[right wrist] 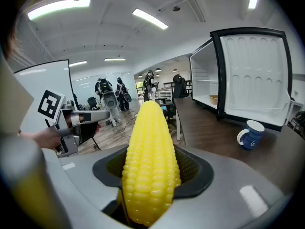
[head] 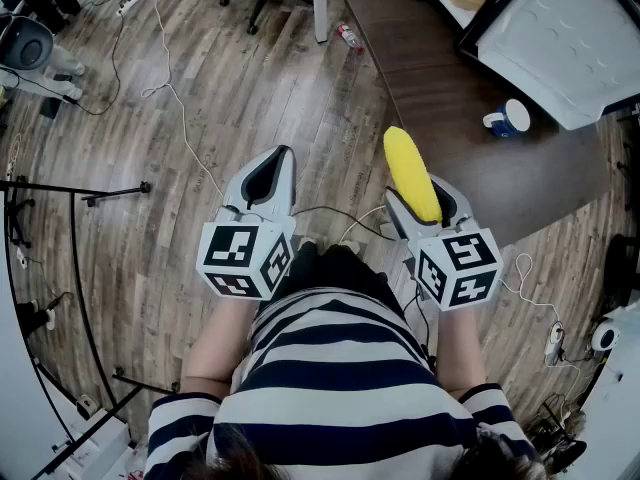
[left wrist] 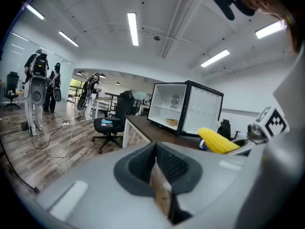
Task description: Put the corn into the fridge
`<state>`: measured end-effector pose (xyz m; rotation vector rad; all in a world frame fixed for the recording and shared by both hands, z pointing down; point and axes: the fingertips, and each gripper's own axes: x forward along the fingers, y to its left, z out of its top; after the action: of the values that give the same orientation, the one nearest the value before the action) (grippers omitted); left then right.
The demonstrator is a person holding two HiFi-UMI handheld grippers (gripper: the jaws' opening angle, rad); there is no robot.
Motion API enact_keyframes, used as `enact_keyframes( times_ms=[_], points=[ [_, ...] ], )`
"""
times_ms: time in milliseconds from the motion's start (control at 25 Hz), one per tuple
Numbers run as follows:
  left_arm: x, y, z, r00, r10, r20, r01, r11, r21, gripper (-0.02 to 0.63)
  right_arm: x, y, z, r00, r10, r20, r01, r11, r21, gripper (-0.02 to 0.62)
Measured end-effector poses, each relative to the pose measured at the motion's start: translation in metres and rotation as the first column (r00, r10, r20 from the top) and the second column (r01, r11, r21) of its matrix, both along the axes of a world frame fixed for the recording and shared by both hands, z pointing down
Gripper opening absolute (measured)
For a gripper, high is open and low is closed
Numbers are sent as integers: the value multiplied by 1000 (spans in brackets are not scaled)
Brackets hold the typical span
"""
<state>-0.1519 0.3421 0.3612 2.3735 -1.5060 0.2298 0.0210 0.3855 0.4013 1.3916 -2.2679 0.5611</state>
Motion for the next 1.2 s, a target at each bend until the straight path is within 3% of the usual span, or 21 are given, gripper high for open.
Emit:
enact_keyframes(
  times_ms=[240, 1200],
  points=[
    [-4, 5, -4, 1000, -29, -3, 30, 1000, 5, 0, 2, 2, -7, 998, 9, 64, -10, 1000, 6, 252],
    [12, 5, -14, 991, -136, 5, 136, 990, 32, 0, 10, -27, -12, 992, -115, 57, 114, 993, 23, 252]
  ],
)
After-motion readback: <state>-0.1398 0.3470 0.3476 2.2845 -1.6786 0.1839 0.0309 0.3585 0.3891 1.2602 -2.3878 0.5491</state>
